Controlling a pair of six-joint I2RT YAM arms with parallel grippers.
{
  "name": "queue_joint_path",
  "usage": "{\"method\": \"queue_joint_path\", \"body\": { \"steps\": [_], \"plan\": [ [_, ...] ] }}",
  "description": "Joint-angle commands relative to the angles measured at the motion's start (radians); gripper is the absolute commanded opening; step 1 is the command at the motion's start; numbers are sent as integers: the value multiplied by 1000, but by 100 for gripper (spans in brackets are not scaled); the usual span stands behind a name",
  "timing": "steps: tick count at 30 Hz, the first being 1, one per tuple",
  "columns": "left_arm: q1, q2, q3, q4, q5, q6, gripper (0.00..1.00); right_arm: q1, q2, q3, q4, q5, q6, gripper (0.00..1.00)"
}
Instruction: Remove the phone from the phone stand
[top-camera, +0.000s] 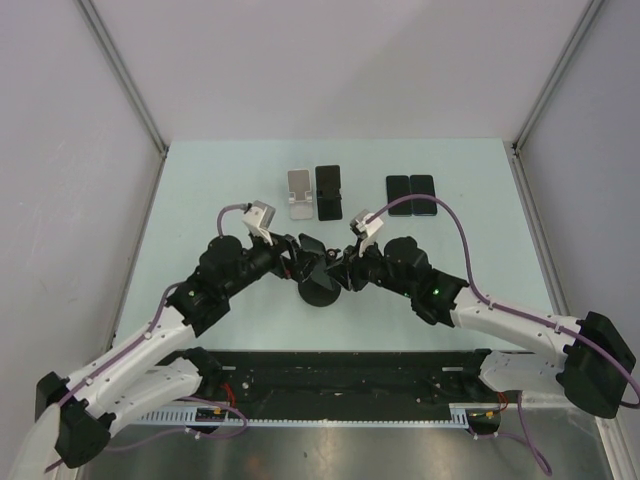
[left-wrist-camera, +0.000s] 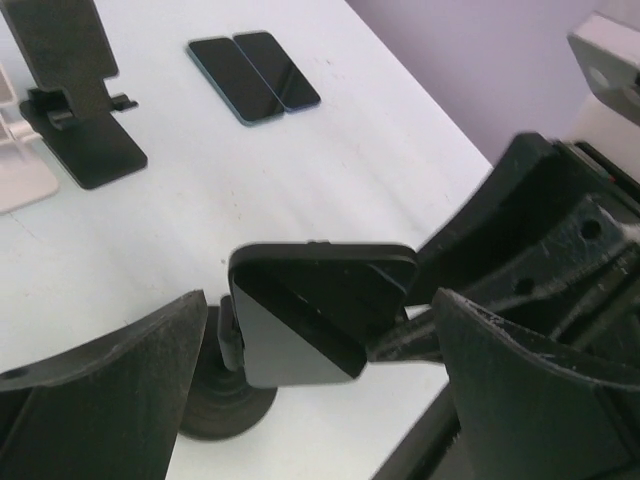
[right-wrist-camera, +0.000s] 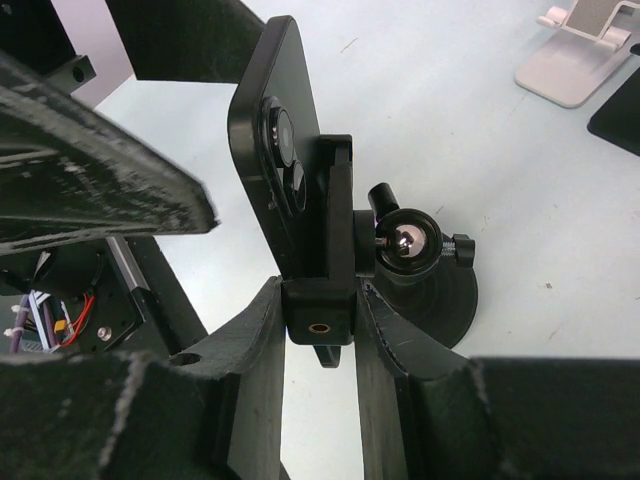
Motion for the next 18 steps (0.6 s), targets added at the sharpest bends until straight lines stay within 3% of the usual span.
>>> {"method": "queue_joint_path", "body": {
  "steps": [1,16,18],
  "plan": [
    [-10,37,22,77,-60,-24,100,14,-5,-4,17,61,5,0],
    [-20,139,4,169,-29,-15,100,45,21,-4,33,59,5,0],
    [-21,159,2,174,-20,-13,95,46,21,-3,33,59,5,0]
  ]
}}
